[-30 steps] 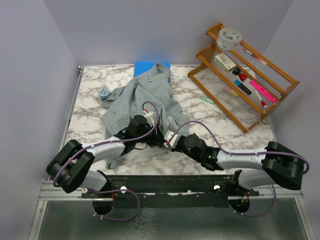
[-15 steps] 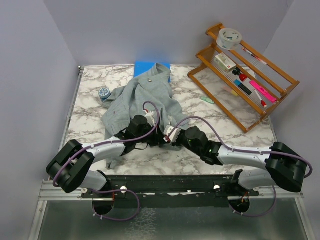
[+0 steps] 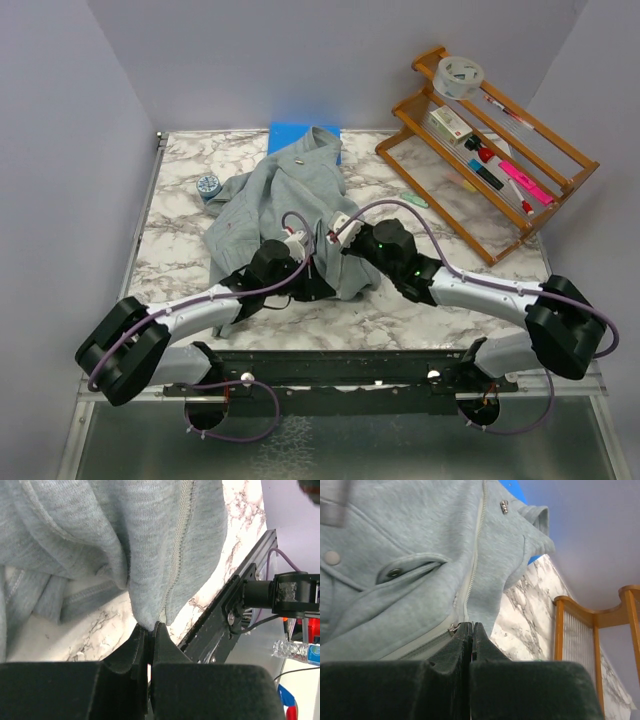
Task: Zip up the jacket
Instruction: Zip the zipper on the jacket.
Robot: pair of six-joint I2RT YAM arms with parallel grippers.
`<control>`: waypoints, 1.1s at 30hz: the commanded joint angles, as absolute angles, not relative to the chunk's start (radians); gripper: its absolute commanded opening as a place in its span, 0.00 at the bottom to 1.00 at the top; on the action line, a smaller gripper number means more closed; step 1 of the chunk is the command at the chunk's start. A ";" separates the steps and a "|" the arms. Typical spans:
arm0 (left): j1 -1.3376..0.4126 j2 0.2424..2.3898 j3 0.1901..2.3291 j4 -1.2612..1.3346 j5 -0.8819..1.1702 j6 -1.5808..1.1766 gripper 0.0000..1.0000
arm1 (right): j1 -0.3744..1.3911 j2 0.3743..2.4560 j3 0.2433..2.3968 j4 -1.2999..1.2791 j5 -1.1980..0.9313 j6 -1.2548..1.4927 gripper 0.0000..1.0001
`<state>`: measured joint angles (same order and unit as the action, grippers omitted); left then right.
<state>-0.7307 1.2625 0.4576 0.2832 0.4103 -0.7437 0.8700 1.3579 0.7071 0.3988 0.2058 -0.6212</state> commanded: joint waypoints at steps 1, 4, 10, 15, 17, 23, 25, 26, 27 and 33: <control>-0.751 1.190 0.410 0.160 0.418 -0.769 0.00 | 0.815 1.414 0.794 0.440 0.211 -0.664 0.00; -0.753 1.124 0.395 0.113 0.402 -0.790 0.00 | 0.779 1.459 0.848 0.441 0.187 -0.661 0.00; -0.755 0.973 0.401 -0.030 0.362 -0.817 0.00 | 0.724 1.564 0.952 0.426 0.125 -0.659 0.00; -0.755 0.804 0.449 -0.229 0.287 -0.847 0.00 | 0.674 1.661 1.044 0.433 0.085 -0.657 0.00; -0.755 0.742 0.491 -0.323 0.243 -0.855 0.00 | 0.652 1.699 1.082 0.437 0.074 -0.654 0.00; -0.755 0.613 0.658 -0.585 0.103 -0.870 0.00 | 0.596 1.827 1.220 0.438 0.040 -0.638 0.00; -0.756 0.598 0.739 -0.664 0.046 -0.863 0.00 | 0.580 1.867 1.268 0.436 0.040 -0.633 0.00; -0.755 0.595 0.774 -0.701 0.018 -0.854 0.00 | 0.573 1.884 1.289 0.436 0.041 -0.630 0.00; -0.756 0.597 0.812 -0.731 -0.006 -0.846 0.00 | 0.567 1.900 1.320 0.436 0.041 -0.625 0.00; -0.756 0.623 1.026 -0.892 -0.189 -0.816 0.00 | 0.525 1.986 1.469 0.440 0.069 -0.592 0.00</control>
